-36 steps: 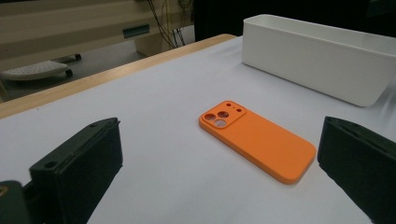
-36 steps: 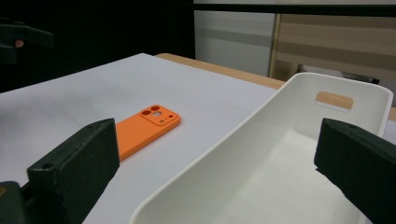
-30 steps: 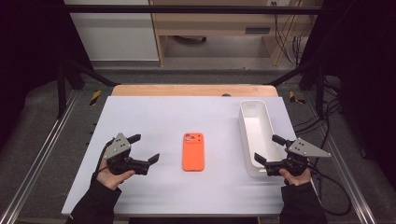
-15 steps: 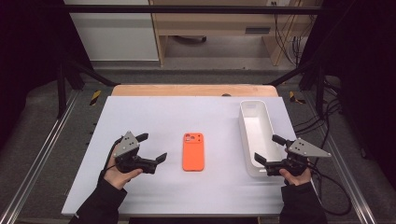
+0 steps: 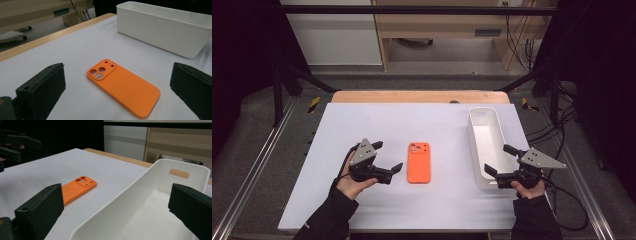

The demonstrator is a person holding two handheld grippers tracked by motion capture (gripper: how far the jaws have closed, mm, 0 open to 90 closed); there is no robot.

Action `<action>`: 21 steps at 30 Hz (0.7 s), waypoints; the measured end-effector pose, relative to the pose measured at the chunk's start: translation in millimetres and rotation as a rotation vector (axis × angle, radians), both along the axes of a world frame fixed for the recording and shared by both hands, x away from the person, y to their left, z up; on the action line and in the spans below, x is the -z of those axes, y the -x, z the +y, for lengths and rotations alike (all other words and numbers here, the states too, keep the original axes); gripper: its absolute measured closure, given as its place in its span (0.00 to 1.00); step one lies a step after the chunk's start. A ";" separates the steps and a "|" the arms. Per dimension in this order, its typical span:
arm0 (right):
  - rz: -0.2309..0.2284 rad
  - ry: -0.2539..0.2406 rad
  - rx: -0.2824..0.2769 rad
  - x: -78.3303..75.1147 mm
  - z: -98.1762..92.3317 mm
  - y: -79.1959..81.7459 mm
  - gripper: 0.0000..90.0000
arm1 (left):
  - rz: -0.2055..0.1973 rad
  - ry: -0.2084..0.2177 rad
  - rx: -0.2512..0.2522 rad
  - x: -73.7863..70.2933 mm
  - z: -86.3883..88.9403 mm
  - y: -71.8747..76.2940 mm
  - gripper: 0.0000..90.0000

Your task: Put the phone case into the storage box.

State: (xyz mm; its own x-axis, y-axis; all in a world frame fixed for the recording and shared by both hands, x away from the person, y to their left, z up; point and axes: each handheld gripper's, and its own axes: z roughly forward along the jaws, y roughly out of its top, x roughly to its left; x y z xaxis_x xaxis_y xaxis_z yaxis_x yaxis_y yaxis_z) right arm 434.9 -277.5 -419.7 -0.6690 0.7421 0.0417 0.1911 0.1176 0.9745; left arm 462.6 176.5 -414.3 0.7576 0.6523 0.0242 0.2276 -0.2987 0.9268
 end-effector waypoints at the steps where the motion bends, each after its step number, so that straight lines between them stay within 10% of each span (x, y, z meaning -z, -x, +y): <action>1: 0.000 0.000 0.000 0.1 0.0 -0.1 0.00 | 0.001 -0.004 0.004 1.0 -3.3 -0.5 0.00; 21: 0.001 0.002 0.000 0.1 0.0 -0.1 0.01 | 0.020 -0.061 0.037 12.6 -49.0 -12.3 0.11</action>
State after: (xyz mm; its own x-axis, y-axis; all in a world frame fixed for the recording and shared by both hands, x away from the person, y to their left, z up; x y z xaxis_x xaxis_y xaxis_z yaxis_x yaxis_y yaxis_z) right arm 435.0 -277.5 -419.8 -0.6691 0.7421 0.0412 0.1925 0.1196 0.9740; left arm 474.9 127.5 -426.9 0.7816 0.6219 0.0481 0.2335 -0.3633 0.9019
